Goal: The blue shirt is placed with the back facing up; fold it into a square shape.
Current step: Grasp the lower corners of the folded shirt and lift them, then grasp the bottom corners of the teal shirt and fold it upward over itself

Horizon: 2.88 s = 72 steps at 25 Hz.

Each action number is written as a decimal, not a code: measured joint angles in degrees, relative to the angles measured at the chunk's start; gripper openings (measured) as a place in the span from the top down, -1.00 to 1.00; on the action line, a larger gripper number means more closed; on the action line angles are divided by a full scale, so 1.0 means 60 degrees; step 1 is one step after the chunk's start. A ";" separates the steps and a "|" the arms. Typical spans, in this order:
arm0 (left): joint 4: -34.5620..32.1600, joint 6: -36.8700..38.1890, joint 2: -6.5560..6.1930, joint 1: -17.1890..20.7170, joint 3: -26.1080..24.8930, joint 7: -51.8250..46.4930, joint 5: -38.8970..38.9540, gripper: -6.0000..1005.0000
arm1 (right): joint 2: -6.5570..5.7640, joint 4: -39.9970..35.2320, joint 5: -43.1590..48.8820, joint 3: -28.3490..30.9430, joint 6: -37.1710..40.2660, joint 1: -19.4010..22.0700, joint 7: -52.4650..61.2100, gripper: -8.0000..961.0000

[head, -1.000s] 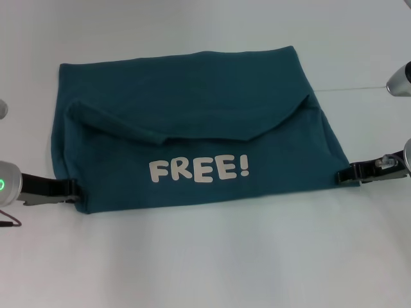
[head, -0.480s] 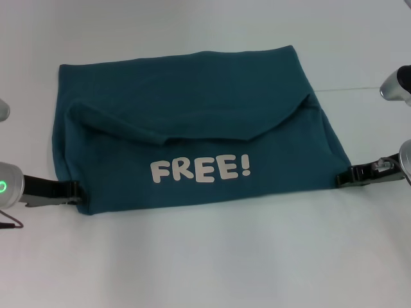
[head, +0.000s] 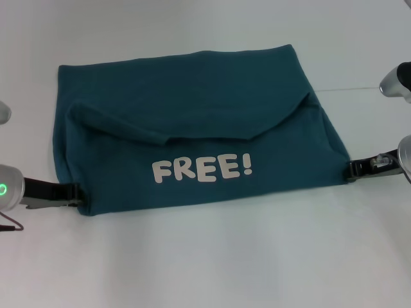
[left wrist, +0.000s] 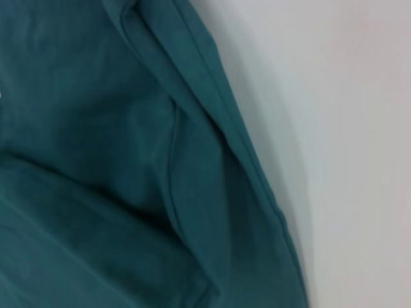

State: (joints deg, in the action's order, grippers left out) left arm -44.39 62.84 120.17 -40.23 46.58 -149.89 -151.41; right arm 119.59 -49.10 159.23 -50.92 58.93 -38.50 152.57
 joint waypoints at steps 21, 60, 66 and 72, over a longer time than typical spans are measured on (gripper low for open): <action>-0.0406 0.1331 -0.0289 0.0066 -0.0494 0.0244 -0.0016 0.75 | -0.0010 -0.1568 -0.0547 -0.0011 0.3002 0.0155 -0.1168 0.83; -0.1909 0.8884 -0.0229 0.2485 -0.2856 0.1039 -0.0170 0.75 | -0.0043 -0.3965 -0.0475 0.0057 0.9163 0.1578 -0.2928 0.84; -0.1869 0.9294 -0.0633 0.2197 -0.4503 0.1215 0.0634 0.76 | -0.0591 -0.3955 -0.1680 0.0666 0.9177 0.1450 -0.2873 0.84; -0.1658 0.8934 -0.0890 0.1784 -0.5234 0.1248 0.1673 0.76 | -0.1130 -0.3750 -0.2664 0.2313 0.9116 0.1014 -0.2821 0.84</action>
State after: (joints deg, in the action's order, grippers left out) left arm -54.33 116.44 114.83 -29.52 15.17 -142.40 -141.37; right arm 112.81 -71.60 143.25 -37.04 113.62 -32.42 135.65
